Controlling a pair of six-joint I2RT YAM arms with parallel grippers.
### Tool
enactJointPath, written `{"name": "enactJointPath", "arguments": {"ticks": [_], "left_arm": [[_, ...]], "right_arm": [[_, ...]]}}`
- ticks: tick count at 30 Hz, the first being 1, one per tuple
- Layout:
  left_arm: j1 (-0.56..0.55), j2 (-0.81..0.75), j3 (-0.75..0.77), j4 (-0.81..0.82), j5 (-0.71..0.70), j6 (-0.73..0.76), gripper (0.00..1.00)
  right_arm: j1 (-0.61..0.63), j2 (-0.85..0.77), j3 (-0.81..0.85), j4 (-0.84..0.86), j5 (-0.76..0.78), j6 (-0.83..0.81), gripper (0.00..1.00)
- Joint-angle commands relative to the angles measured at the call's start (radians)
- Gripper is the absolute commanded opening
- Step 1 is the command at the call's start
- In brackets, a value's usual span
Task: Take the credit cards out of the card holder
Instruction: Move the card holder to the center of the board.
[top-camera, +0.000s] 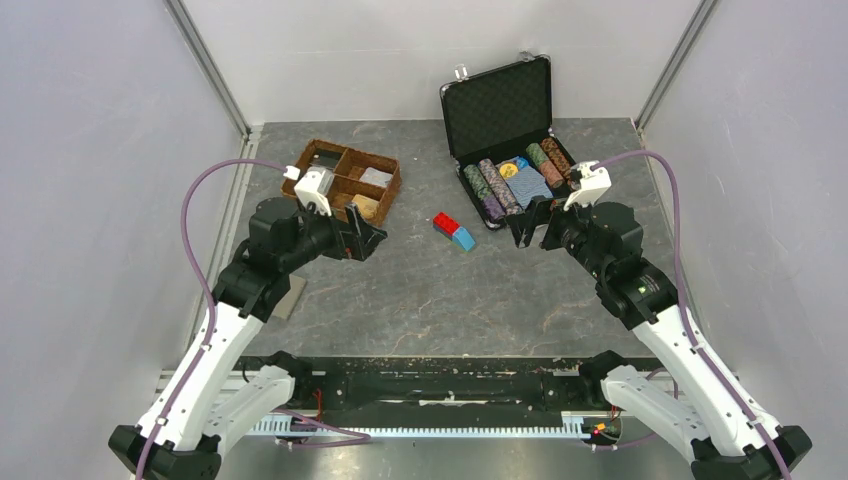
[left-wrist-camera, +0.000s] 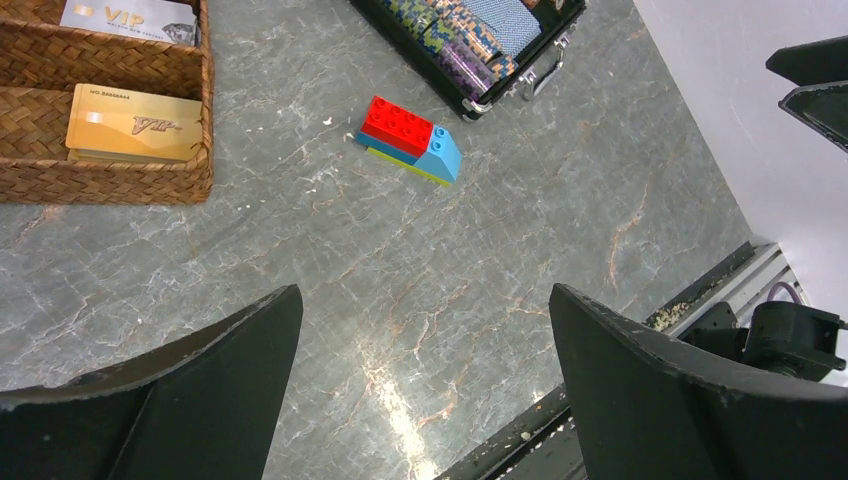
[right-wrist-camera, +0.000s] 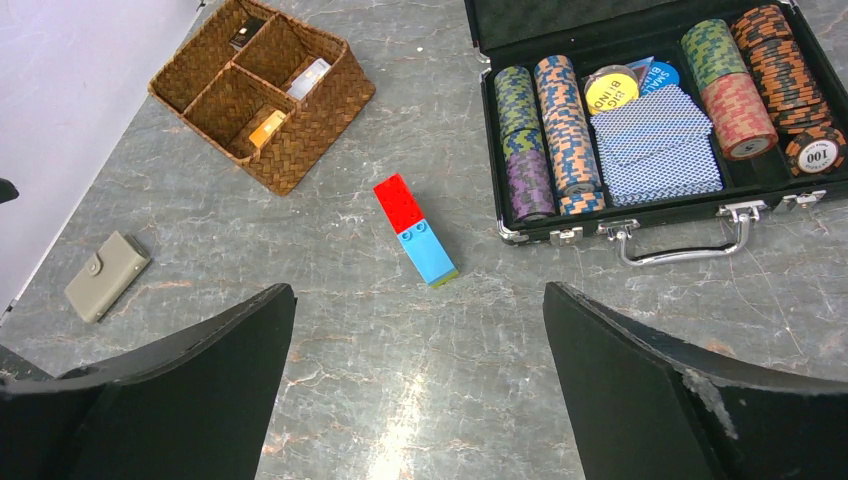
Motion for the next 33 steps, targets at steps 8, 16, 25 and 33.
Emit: {"name": "enactJointPath", "arguments": {"ticks": [8,16,25,33], "left_arm": [[0.001,-0.011,-0.006,0.019,-0.1,0.006,1.0],[0.008,0.052,0.034,-0.106,-0.456,-0.086,1.0],[0.312,0.209,-0.013,-0.327,-0.674,-0.37,0.92],[0.531,0.261,-0.122,-0.294,-0.687,-0.511,0.89]], "right_arm": [[-0.001,-0.017,-0.023,0.057,-0.049,0.011,0.98],[0.0,-0.046,-0.097,0.116,-0.099,0.012,0.98],[-0.001,-0.114,-0.172,0.232,-0.257,-0.004,0.98],[0.001,-0.166,-0.215,0.277,-0.349,0.023,0.98]]}}
